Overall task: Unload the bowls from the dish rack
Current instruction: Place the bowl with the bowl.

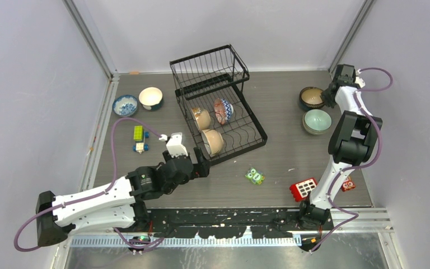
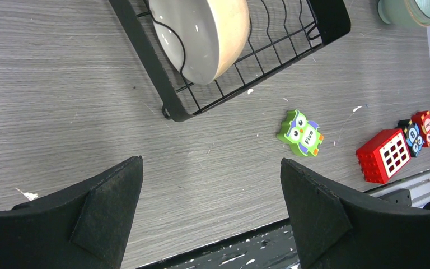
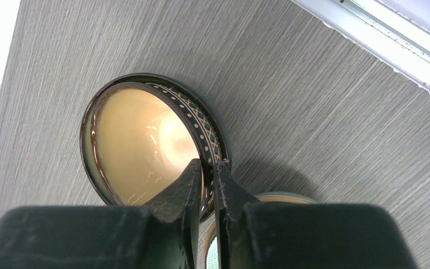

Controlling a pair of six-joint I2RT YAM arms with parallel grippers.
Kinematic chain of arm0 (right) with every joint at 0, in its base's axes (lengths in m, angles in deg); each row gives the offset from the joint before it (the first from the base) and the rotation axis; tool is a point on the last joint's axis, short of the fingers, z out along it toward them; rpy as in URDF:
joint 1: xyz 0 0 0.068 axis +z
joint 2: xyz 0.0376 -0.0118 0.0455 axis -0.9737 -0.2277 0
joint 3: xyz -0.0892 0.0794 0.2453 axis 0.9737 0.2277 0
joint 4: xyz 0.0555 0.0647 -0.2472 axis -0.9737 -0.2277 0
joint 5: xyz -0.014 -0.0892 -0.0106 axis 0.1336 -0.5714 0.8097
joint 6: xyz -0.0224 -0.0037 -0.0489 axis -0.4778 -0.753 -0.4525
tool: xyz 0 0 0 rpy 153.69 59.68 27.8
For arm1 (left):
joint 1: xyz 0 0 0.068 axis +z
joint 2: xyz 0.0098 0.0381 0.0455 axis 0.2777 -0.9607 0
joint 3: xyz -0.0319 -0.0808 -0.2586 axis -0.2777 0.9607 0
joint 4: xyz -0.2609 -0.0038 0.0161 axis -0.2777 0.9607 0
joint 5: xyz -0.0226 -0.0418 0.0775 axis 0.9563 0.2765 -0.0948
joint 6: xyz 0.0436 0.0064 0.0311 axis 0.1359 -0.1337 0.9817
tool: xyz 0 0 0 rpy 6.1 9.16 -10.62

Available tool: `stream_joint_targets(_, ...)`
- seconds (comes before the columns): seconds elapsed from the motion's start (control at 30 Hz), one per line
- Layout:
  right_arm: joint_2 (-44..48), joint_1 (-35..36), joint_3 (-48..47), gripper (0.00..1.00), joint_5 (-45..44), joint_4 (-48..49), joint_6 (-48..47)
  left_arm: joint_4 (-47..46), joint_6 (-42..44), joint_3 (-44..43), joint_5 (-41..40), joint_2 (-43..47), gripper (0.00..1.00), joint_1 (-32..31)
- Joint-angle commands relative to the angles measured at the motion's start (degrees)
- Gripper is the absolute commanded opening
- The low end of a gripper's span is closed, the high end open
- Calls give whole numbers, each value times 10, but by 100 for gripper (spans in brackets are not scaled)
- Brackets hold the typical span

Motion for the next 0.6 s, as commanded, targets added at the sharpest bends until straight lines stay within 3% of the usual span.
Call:
stream_joint_targets(0.0, -1, -1, -22, 15, -12, 1, -5, -13, -4, -2, -9, -4, 94, 2)
stream_joint_targets(0.33, -4, -2, -16, 3, 1, 10, -4, -15, -4, -3, -7, -10, 94, 3)
stream_joint_targets(0.57, 2, -2, -6, 2, 11, 32, -9, -18, -3, -3, -7, -13, 94, 3)
